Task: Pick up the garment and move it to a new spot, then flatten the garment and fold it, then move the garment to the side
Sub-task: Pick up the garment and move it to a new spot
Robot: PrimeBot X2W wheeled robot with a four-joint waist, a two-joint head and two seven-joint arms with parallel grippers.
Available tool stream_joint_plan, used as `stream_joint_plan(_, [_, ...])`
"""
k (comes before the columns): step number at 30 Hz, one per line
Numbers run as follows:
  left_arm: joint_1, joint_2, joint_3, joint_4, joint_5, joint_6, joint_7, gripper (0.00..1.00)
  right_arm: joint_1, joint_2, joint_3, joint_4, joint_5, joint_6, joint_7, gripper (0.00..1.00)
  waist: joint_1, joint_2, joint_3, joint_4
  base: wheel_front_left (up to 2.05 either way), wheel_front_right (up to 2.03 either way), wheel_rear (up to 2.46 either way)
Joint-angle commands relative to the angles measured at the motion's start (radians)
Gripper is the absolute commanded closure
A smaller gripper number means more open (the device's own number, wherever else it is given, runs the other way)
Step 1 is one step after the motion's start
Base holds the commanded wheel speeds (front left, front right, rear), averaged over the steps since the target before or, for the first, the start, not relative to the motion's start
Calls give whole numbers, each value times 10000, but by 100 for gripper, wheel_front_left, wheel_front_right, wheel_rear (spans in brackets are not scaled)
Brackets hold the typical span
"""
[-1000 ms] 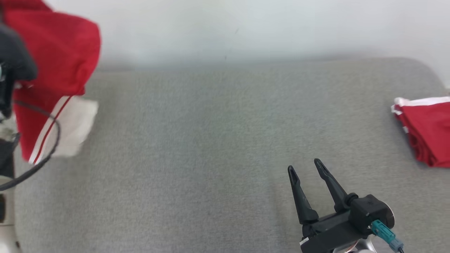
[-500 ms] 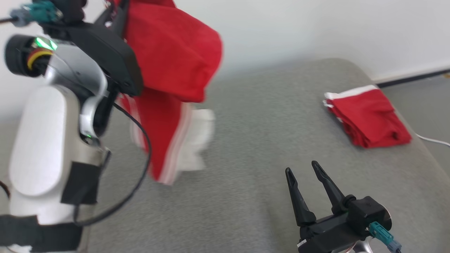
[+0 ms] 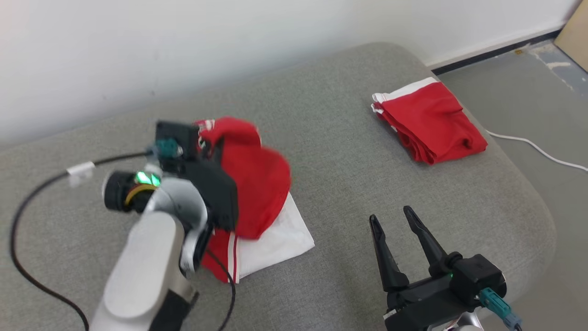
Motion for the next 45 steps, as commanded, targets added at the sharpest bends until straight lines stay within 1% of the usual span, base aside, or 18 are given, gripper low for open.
stream_joint_plan(1, [415, -92, -116, 486, 65, 128, -236, 100, -113, 65, 75, 35, 8, -21, -29, 0, -1, -1, 212, -10, 0, 0, 0])
stream_joint_plan(3, [657, -145, -340, 990, 225, 220, -509, 100, -146, 67, 113, 54, -3, -21, -11, 0, -1, -1, 222, 136, 0, 0, 0])
stream_joint_plan(4, [779, -178, -423, 1211, 283, 269, -714, 93, -158, 68, 110, 65, -18, -21, -8, 0, -1, -1, 204, 222, 0, 0, 0])
stream_joint_plan(5, [866, -209, -505, 1415, 335, 344, -932, 11, -166, 69, 135, 72, -25, -21, 6, 0, -1, -1, 190, 303, 0, 0, 0])
stream_joint_plan(6, [975, -251, -583, 1624, 297, 369, -1124, 0, -170, 71, 146, 90, -43, -21, 22, 0, -1, -1, 159, 401, 0, 0, 0])
stream_joint_plan(8, [1079, -296, -624, 1843, 243, 423, -1299, 0, -168, 66, 154, 108, -57, -21, 41, 0, -1, -1, 115, 488, 0, 0, 0])
stream_joint_plan(9, [1172, -337, -684, 1982, 136, 378, -1463, 0, -163, 58, 174, 119, -67, -21, 59, 0, -1, -1, 70, 580, 0, 0, 0])
stream_joint_plan(10, [1299, -397, -743, 2184, -27, 369, -1802, 0, -134, 23, 180, 117, -91, -21, 77, 0, -1, -1, -33, 767, 0, 0, 0])
stream_joint_plan(14, [1676, -453, -653, 2323, -697, 423, -2284, 0, -14, -46, 125, 114, -100, -21, 156, 0, -1, -1, -277, 1123, 0, 0, 0])
stream_joint_plan(19, [2281, -472, -499, 1816, -1131, 698, -3026, 0, 265, -120, -61, 45, -126, -21, 257, 0, -1, -1, -564, 1519, 0, 0, 0])
stream_joint_plan(24, [3230, -357, -60, 779, -1351, 952, -4154, 0, 505, -147, -327, -16, -128, -21, 371, 0, -1, -1, -806, 1866, 0, 0, 0])
stream_joint_plan(25, [3441, -285, 10, 546, -1315, 961, -4465, 0, 555, -154, -408, -19, -128, -21, 387, 0, -1, -1, -861, 1940, 0, 0, 0])
stream_joint_plan(28, [4172, -165, 296, -233, -1237, 1171, -5498, 0, 674, -172, -570, -65, -139, -21, 394, 0, -1, -1, -959, 2132, 0, 0, 0])
stream_joint_plan(31, [4819, -135, 658, -943, -1241, 1321, -6006, 0, 791, -160, -784, -102, -136, -21, 371, 0, -1, -1, -987, 2344, 0, 0, 0])
stream_joint_plan(33, [5245, -123, 874, -1380, -1221, 1302, -6133, 0, 861, -144, -917, -122, -152, -21, 357, 0, -1, -1, -982, 2468, 0, 0, 0])
stream_joint_plan(37, [5884, -8, 1366, -2272, -601, 1266, -6198, 0, 945, -103, -1199, -25, -61, -21, 315, 0, -1, -1, -956, 2651, 0, 0, 0])
stream_joint_plan(40, [6444, -66, 1737, -2792, -159, 1112, -6185, 0, 985, -83, -1370, 96, -65, -21, 260, 0, -1, -1, -947, 2741, 0, 0, 0])
stream_joint_plan(45, [7195, -115, 2251, -3026, 483, 821, -6189, 0, 1159, -46, -1652, 300, -125, -21, 177, 0, -1, -1, -998, 2925, 0, 0, 0])
